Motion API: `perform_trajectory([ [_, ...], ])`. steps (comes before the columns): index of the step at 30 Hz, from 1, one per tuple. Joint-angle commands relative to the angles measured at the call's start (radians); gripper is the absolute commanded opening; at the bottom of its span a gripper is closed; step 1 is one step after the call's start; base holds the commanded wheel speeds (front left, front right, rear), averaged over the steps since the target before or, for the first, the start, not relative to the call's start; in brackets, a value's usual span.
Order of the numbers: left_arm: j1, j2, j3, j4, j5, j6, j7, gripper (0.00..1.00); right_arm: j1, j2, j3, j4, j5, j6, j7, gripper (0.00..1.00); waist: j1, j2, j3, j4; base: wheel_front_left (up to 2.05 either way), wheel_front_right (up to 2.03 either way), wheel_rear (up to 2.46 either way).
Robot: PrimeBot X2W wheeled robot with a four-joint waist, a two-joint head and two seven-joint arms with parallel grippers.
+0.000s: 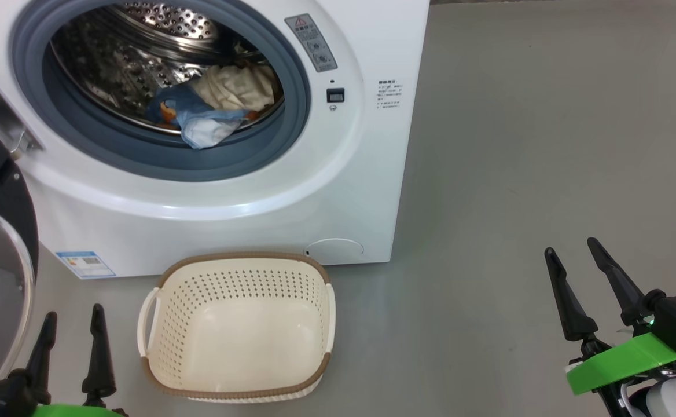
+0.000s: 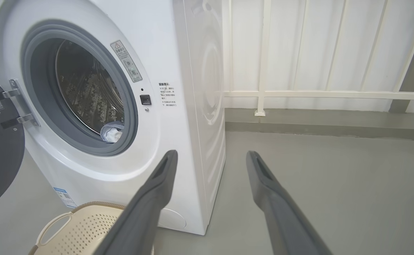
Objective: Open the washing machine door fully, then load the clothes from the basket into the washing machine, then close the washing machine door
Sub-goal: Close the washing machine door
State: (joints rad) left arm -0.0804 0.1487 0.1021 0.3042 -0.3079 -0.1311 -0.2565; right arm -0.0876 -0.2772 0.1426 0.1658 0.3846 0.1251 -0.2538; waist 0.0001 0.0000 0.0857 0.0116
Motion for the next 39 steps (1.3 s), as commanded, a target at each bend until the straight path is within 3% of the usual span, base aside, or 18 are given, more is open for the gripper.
perform_trajectory([
  [1,-0.01,0.024,0.037,-0.03,0.01,0.0,-0.005,1.0,0.009,-0.015,0.011,-0.026,0.009,0.006,-0.008,1.0,-0.0001,0.0,0.0,0.001,-1.23,1.23,0.0],
  [10,-0.003,0.03,0.026,-0.053,0.0,0.0,-0.005,1.0,0.007,-0.016,0.01,-0.027,0.008,0.006,-0.008,1.0,-0.0001,0.0,0.005,0.003,-0.87,0.87,0.0],
  [25,-0.001,0.027,0.01,-0.051,-0.006,0.0,-0.005,1.0,0.005,-0.016,0.009,-0.025,0.009,0.006,-0.008,1.0,-0.0001,0.0,0.006,0.011,-0.02,0.02,0.0],
  [39,0.01,-0.009,0.043,-0.07,-0.007,0.0,-0.005,1.0,-0.023,-0.028,0.065,-0.039,0.006,0.006,-0.008,1.0,-0.0001,0.0,0.025,0.105,0.0,0.0,0.0],
])
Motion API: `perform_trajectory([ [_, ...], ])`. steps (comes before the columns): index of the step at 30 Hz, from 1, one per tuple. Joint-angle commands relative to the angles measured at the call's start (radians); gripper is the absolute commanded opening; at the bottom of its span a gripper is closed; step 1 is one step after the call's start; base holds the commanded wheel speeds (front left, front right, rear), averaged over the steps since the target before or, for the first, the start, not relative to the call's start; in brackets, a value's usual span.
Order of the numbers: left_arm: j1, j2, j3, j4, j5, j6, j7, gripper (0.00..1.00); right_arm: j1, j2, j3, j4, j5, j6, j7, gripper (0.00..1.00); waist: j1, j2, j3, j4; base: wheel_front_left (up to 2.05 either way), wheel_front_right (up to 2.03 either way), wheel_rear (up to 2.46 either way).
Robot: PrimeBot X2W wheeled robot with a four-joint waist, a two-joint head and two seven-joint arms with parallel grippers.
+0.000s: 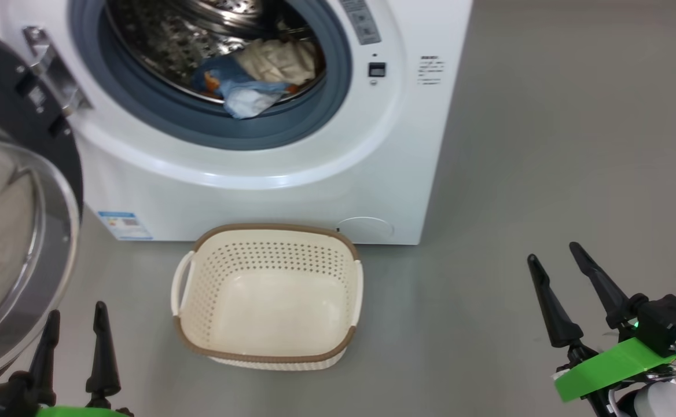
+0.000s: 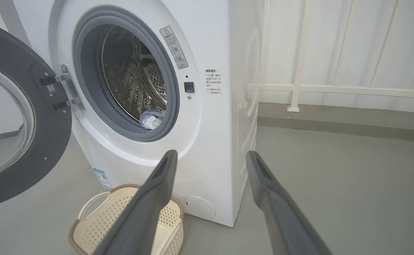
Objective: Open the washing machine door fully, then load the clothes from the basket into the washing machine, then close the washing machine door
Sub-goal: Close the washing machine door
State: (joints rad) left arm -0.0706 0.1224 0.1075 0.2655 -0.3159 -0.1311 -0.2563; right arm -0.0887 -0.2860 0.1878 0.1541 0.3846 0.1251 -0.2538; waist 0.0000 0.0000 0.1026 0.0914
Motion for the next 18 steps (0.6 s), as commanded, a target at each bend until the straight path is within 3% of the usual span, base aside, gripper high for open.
perform_trajectory([
  [1,0.001,0.014,0.041,-0.033,0.002,0.0,-0.006,1.0,-0.026,-0.021,0.027,-0.028,0.006,0.006,-0.008,1.0,0.0,0.0,0.011,0.035,0.0,0.0,0.0],
  [18,0.036,-0.038,0.082,-0.045,0.004,0.0,-0.006,1.0,-0.072,-0.058,0.133,-0.018,0.014,0.006,-0.008,1.0,0.0,0.0,0.01,0.266,0.0,0.0,0.0],
])
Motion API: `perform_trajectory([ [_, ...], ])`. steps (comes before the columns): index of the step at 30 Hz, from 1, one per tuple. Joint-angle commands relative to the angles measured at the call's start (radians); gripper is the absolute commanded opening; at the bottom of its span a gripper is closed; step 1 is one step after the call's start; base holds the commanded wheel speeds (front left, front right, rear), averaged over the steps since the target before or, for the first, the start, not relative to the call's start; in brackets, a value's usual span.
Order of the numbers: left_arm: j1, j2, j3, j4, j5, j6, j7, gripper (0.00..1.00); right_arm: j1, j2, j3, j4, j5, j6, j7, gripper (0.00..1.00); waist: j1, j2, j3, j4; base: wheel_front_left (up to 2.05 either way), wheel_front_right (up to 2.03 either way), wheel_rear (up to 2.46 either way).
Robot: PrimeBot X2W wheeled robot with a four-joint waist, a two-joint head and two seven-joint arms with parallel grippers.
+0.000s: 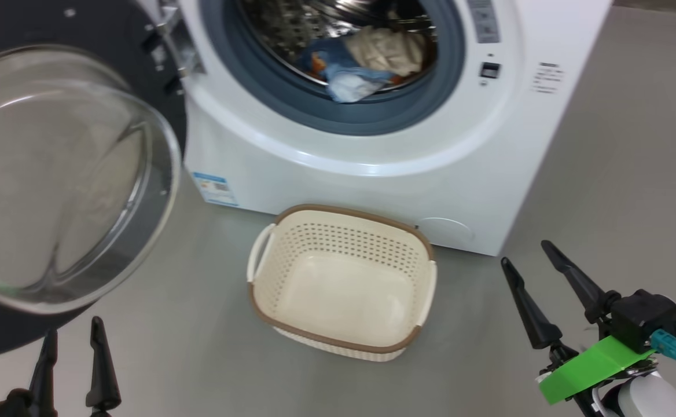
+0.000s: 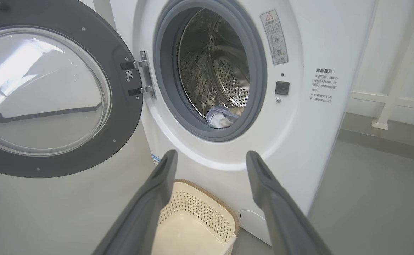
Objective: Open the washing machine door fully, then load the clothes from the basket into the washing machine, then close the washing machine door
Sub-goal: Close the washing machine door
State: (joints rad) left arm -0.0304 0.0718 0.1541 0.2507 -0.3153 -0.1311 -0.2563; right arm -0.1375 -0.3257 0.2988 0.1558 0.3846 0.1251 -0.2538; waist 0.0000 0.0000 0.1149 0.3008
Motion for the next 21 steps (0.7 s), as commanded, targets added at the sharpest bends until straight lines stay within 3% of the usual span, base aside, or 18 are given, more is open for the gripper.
perform_trajectory([
  [1,-0.001,0.01,0.036,-0.029,0.003,0.0,-0.006,1.0,-0.024,-0.02,0.028,-0.02,0.014,0.006,-0.008,1.0,0.0,0.0,-0.003,0.069,0.0,0.0,0.0],
  [12,0.025,-0.004,0.048,-0.027,-0.003,0.0,-0.006,1.0,-0.043,-0.025,0.082,-0.016,0.019,0.006,-0.008,1.0,0.0,0.0,-0.009,0.172,0.0,0.0,0.0],
  [21,0.033,-0.01,0.054,-0.034,-0.005,0.0,-0.006,1.0,-0.056,-0.023,0.107,-0.011,0.023,0.006,-0.008,1.0,0.0,0.0,-0.007,0.206,0.0,0.0,0.0],
])
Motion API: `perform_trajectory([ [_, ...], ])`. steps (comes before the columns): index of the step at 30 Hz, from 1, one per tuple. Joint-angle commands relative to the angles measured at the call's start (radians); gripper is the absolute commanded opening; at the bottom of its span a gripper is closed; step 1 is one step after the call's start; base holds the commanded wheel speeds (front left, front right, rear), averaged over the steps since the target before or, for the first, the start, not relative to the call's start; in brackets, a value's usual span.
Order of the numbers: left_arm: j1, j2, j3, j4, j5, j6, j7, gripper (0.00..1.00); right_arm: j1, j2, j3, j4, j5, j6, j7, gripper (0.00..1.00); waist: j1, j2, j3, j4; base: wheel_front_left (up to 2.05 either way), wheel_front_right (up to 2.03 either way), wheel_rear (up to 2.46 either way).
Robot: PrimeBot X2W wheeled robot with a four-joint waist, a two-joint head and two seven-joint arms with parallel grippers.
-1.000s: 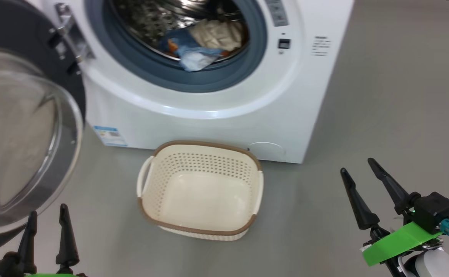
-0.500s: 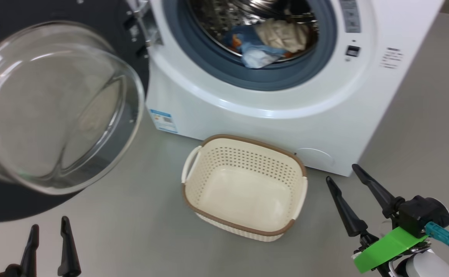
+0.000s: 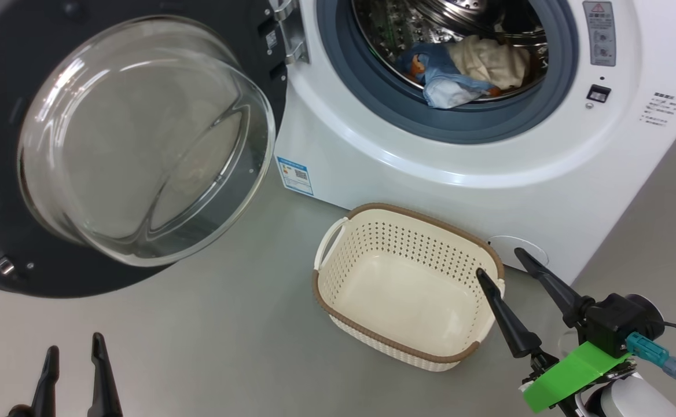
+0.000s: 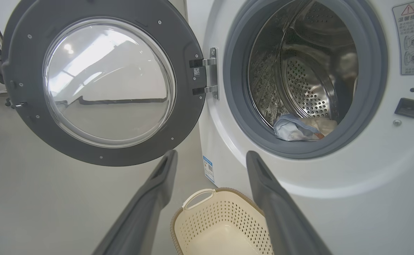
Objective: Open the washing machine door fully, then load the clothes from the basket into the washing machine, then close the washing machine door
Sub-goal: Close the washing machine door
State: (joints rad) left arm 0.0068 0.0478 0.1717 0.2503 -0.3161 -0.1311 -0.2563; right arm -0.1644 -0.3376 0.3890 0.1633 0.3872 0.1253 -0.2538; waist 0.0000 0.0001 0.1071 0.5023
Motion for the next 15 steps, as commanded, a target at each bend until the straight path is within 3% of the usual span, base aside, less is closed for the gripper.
perform_trajectory([
  [1,-0.004,0.013,0.038,-0.034,-0.004,0.0,-0.006,1.0,-0.03,-0.012,0.018,-0.018,0.021,0.005,-0.008,1.0,0.0,-0.0001,0.002,0.007,0.0,0.0,0.0],
  [15,0.0,0.006,0.051,-0.043,-0.002,0.0,-0.006,1.0,-0.034,-0.009,0.034,-0.017,0.022,0.005,-0.008,1.0,0.0,-0.0001,0.01,0.028,0.0,0.0,0.0],
])
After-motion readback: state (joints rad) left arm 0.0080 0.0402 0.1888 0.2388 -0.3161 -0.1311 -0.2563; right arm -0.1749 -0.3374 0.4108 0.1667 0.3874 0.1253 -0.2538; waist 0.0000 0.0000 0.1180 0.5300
